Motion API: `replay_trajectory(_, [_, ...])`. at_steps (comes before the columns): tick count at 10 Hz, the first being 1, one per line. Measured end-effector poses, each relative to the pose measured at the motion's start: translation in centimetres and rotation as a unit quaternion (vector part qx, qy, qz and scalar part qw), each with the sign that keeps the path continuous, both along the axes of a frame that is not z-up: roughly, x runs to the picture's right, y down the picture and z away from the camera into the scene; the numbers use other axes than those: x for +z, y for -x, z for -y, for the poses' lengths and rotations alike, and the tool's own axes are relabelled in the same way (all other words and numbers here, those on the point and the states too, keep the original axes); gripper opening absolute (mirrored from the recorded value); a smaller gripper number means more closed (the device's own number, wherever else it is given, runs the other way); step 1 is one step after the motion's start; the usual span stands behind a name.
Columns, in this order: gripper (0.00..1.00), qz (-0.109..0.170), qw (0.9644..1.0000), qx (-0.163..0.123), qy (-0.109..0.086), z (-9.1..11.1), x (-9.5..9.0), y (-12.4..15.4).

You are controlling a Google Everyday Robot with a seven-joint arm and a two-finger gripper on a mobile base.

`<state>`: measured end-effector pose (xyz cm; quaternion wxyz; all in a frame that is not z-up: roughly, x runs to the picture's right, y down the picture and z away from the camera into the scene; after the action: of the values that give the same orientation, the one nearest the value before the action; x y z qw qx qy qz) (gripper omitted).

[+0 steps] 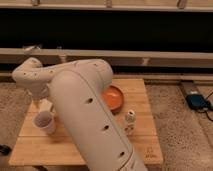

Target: Place the ceramic cup in the ceramic bowl

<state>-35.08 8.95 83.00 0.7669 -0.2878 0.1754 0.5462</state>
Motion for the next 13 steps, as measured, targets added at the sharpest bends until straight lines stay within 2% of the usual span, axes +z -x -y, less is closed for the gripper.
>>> replay_trajectory(8, [0.65, 0.001, 0.9996, -0.005, 0.028, -1.2, 3.7, 3.9])
replay_trajectory(13, [0.65, -0.015, 0.9993, 0.001, 0.033, -1.1, 6.2, 4.1])
